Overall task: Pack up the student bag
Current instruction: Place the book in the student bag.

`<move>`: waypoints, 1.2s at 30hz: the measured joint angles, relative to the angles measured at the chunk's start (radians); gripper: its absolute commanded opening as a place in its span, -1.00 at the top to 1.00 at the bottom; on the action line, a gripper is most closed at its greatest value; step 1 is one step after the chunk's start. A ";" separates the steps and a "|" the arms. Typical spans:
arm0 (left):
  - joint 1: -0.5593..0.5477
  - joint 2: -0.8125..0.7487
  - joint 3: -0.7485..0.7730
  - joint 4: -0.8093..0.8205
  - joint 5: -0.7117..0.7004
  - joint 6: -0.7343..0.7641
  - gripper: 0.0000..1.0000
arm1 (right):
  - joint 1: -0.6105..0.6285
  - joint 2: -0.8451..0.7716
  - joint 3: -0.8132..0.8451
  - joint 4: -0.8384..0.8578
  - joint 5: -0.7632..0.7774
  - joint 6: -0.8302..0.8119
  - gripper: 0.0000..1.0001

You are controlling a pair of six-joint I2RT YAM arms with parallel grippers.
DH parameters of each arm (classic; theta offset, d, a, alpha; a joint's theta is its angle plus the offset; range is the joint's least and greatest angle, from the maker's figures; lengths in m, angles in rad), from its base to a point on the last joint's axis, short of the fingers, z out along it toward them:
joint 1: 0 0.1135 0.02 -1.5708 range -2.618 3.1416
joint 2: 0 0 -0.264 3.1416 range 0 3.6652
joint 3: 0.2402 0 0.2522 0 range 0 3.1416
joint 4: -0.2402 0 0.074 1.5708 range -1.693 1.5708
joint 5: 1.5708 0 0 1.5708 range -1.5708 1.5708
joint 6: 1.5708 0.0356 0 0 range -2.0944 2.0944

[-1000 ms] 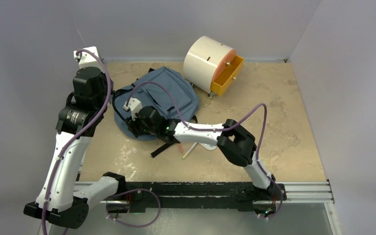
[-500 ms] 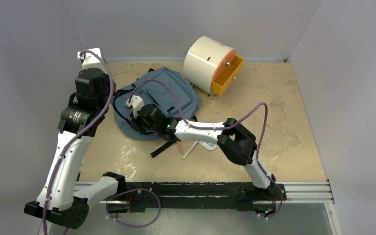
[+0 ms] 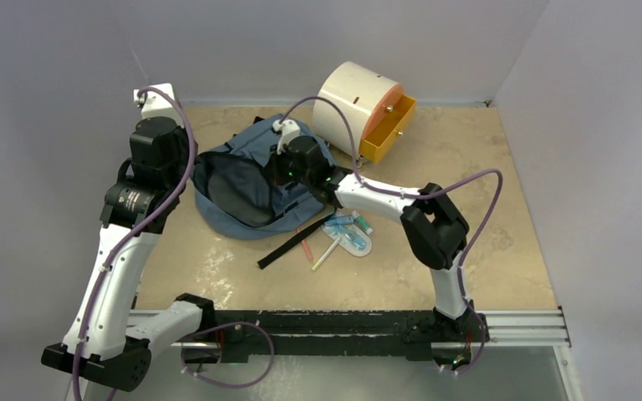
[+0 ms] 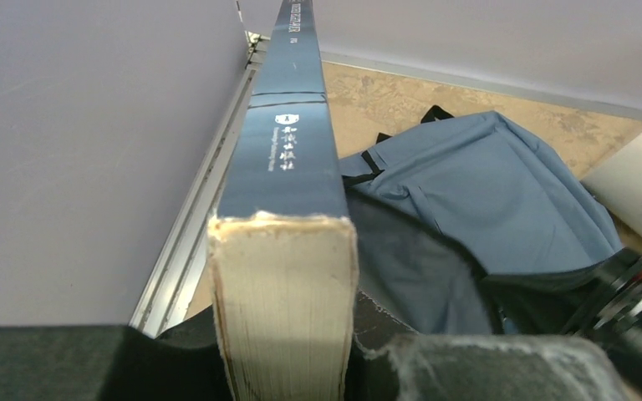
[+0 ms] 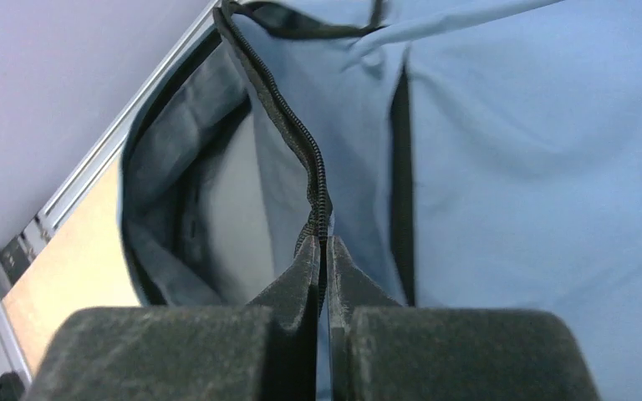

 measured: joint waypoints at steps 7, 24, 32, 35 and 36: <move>0.000 -0.004 -0.040 -0.006 0.029 -0.015 1.00 | -0.057 -0.049 -0.043 -0.003 0.061 0.026 1.00; 0.000 0.066 -0.182 -0.012 0.228 -0.130 1.00 | -0.099 -0.060 -0.082 -0.114 0.349 0.163 1.00; 0.000 0.121 -0.253 0.008 0.276 -0.132 1.00 | -0.109 -0.060 -0.116 -0.138 0.359 0.177 0.46; 0.000 0.130 -0.253 0.013 0.279 -0.132 1.00 | -0.109 -0.063 -0.121 -0.135 0.360 0.164 0.22; 0.000 0.130 -0.256 0.017 0.278 -0.132 1.00 | -0.109 -0.067 -0.129 -0.135 0.360 0.158 0.18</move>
